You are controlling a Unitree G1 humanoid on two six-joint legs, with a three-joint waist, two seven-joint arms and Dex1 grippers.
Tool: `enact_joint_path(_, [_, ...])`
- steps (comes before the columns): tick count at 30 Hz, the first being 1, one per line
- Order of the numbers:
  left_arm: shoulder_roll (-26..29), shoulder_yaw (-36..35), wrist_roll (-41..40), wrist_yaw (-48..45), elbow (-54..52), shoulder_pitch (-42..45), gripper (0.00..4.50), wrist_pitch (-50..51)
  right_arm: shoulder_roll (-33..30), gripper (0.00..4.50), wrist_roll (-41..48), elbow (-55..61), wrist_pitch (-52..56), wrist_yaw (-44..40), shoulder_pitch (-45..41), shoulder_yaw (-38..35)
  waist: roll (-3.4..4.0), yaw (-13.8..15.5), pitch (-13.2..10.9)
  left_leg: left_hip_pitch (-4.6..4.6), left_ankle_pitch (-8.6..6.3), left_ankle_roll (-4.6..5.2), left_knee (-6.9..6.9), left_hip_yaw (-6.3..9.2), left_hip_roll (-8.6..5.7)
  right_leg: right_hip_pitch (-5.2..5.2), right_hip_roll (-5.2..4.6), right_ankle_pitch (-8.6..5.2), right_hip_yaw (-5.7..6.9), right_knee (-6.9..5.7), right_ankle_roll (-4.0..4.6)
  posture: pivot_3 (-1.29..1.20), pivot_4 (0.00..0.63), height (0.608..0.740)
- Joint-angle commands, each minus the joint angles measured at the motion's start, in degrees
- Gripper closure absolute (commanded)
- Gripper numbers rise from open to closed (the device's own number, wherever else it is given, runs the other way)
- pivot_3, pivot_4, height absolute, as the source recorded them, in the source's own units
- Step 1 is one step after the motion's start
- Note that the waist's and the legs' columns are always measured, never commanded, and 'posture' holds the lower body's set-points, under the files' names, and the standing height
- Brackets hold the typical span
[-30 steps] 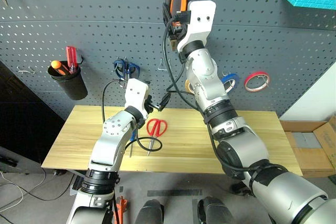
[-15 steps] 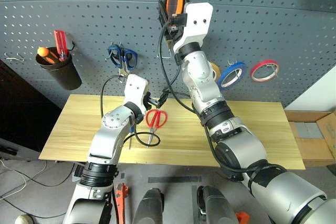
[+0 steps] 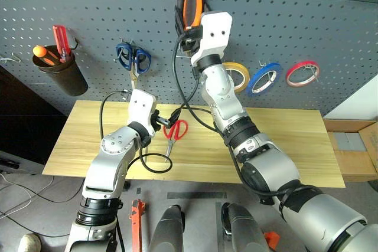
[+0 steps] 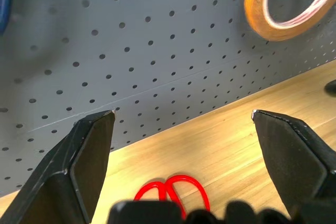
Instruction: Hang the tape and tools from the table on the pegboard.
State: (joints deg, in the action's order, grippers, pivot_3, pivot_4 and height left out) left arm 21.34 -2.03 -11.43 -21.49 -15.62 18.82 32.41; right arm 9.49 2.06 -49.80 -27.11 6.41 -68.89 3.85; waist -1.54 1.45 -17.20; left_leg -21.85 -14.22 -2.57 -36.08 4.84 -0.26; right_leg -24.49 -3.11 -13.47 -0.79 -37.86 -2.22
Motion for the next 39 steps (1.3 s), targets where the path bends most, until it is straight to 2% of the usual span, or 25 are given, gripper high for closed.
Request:
enact_joint_path(1, [0.34,-1.09,-0.55,0.45,-3.74,-0.59,0.0,0.37,5.84,1.76,-0.21,-0.44,-0.37,1.04,2.16,0.12,-0.11,0.04,-0.16,-0.06,0.0,0.0,0.0,0.01,0.0,-0.06,0.0,0.0,0.0,0.0,0.0,0.3,0.322,0.74])
enact_joint_path(7, [0.41,-1.53,-0.7,0.52,-3.63,-0.51,0.0,0.65,7.06,1.76,-2.48,-0.06,-0.16,0.41,6.59,3.91,-0.2,0.05,-0.39,-0.18,0.0,-0.01,0.02,0.04,-0.01,-0.15,-0.01,0.0,0.03,0.05,-0.01,0.29,0.322,0.74])
enact_joint_path(13, [0.18,-1.67,-0.51,0.38,-2.4,-0.87,0.0,-0.51,6.09,1.76,-2.96,7.16,6.05,-6.12,14.17,9.51,-0.25,-0.15,-0.34,-0.78,0.06,-0.36,0.01,-0.06,-0.01,-0.78,-0.04,0.0,-0.02,0.09,-0.01,0.26,0.317,0.74])
enact_joint_path(15, [-0.25,-1.44,-0.37,0.57,-1.84,-0.9,0.0,-1.01,4.45,1.03,-2.34,12.44,8.61,-9.0,17.5,10.92,-0.29,-0.21,-0.29,-0.78,0.02,-0.48,0.04,-0.13,0.04,-0.82,-0.04,0.0,-0.05,0.13,-0.01,0.23,0.305,0.74])
enact_joint_path(16, [-0.51,-1.27,-0.24,0.72,-1.48,-0.93,0.0,-1.27,3.51,0.8,-2.03,15.44,10.13,-10.57,19.15,11.52,-0.31,-0.29,-0.28,-0.78,-0.02,-0.54,0.05,-0.14,0.06,-0.82,-0.03,0.0,-0.04,0.16,-0.01,0.23,0.304,0.74])
enact_joint_path(18, [-1.01,-0.68,0.01,0.74,-0.57,-1.17,0.0,-2.0,0.73,0.07,-1.49,22.53,13.86,-13.28,22.76,12.18,-0.31,-0.22,-0.29,-0.85,-0.05,-0.59,0.05,-0.14,0.08,-0.84,-0.02,-0.01,-0.02,0.23,-0.01,0.2,0.298,0.74])
enact_joint_path(19, [-1.18,-0.46,0.07,0.61,-0.11,-1.26,0.0,-2.37,-0.29,0.02,-1.39,25.23,15.49,-14.31,24.12,12.32,-0.32,-0.23,-0.29,-1.0,-0.05,-0.59,0.03,-0.12,0.08,-0.95,-0.03,-0.01,0.0,0.24,-0.01,0.19,0.295,0.74])
enact_joint_path(25, [-2.8,1.56,1.43,0.69,4.4,-1.69,0.0,-5.75,-12.75,0.02,-0.84,47.36,23.82,-27.36,35.5,13.93,-0.37,0.02,-0.27,-1.18,-0.05,-0.58,-0.09,-0.07,0.01,-1.05,-0.05,-0.01,0.04,0.22,-0.03,0.1,0.277,0.74])
enact_joint_path(29, [-4.14,2.56,5.03,4.66,9.3,-1.78,0.0,-6.48,-20.84,0.02,2.53,58.28,29.48,-35.95,41.94,14.37,-0.38,-0.52,-0.26,-1.11,-0.15,-0.41,-0.11,-0.04,0.01,-0.8,-0.03,0.1,0.09,0.59,-0.21,0.04,0.28,0.74])
enact_joint_path(33, [-7.32,3.85,7.64,8.72,15.32,-4.3,0.0,-7.63,-28.81,0.02,7.57,64.54,32.38,-45.68,48.81,14.15,-0.39,-1.75,-0.25,-1.13,-0.15,-0.41,-0.14,-0.09,0.0,-0.77,-0.06,0.13,0.03,0.67,-0.26,-0.02,0.284,0.74])
enact_joint_path(39, [-9.57,6.56,12.13,12.73,22.84,-7.07,0.0,-7.59,-34.38,0.02,9.16,64.34,28.78,-55.03,50.8,14.7,-0.41,-3.61,-0.27,-1.11,-0.19,-0.32,-0.37,-0.12,0.01,-0.71,-0.05,0.18,0.01,0.61,-0.32,-0.07,0.299,0.74])
